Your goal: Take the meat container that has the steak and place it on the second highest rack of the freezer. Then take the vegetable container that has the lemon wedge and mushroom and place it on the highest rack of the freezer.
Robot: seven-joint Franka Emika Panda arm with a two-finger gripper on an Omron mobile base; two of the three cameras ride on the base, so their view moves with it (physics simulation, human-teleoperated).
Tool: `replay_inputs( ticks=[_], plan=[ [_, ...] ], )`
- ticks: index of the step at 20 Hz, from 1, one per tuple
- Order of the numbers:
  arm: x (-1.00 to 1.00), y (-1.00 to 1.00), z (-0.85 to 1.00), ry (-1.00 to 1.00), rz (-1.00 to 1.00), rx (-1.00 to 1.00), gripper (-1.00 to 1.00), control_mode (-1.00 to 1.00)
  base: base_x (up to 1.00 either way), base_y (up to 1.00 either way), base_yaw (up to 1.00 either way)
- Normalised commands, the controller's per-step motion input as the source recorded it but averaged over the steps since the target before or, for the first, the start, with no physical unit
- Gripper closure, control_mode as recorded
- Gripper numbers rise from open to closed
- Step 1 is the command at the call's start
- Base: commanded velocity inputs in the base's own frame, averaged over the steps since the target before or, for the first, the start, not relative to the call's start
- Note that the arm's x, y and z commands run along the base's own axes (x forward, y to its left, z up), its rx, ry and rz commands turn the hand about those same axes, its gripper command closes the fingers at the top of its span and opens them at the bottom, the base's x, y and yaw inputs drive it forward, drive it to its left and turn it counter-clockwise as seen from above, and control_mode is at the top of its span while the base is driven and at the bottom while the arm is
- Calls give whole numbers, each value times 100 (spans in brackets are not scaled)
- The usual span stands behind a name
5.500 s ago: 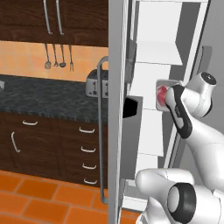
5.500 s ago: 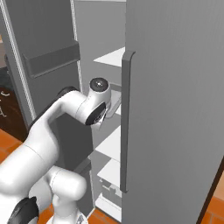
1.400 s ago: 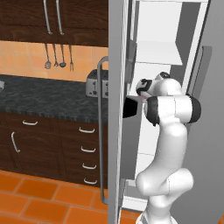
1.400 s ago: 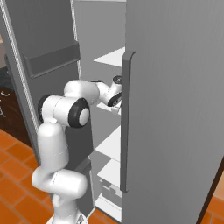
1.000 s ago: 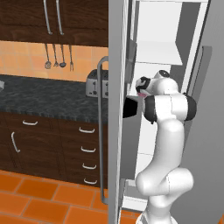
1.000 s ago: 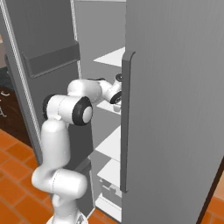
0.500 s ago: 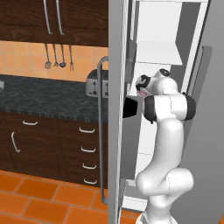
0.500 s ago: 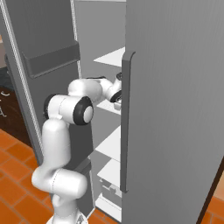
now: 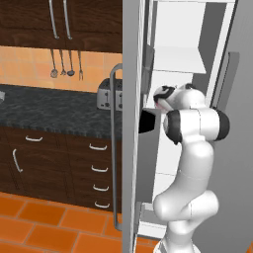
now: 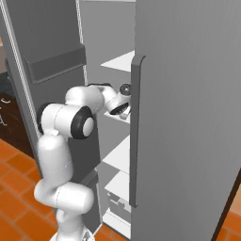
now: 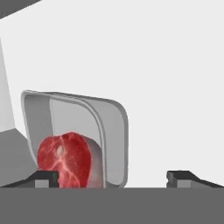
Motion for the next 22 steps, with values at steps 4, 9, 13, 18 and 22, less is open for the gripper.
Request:
replay_inputs(
  ticks=[4, 9, 13, 18, 22],
  plan=[
    [-29, 0, 51, -4, -8, 0, -100, -100, 0, 0, 0],
    [-4, 1, 68, -2, -5, 0, -100, -100, 0, 0, 0],
    [-43, 9, 17, -13, 0, 0, -100, -100, 0, 0, 0],
    [-65, 1, 17, -28, 0, 0, -100, -100, 0, 0, 0],
    [-63, 1, 42, -5, -2, 0, -100, -100, 0, 0, 0]
  ],
)
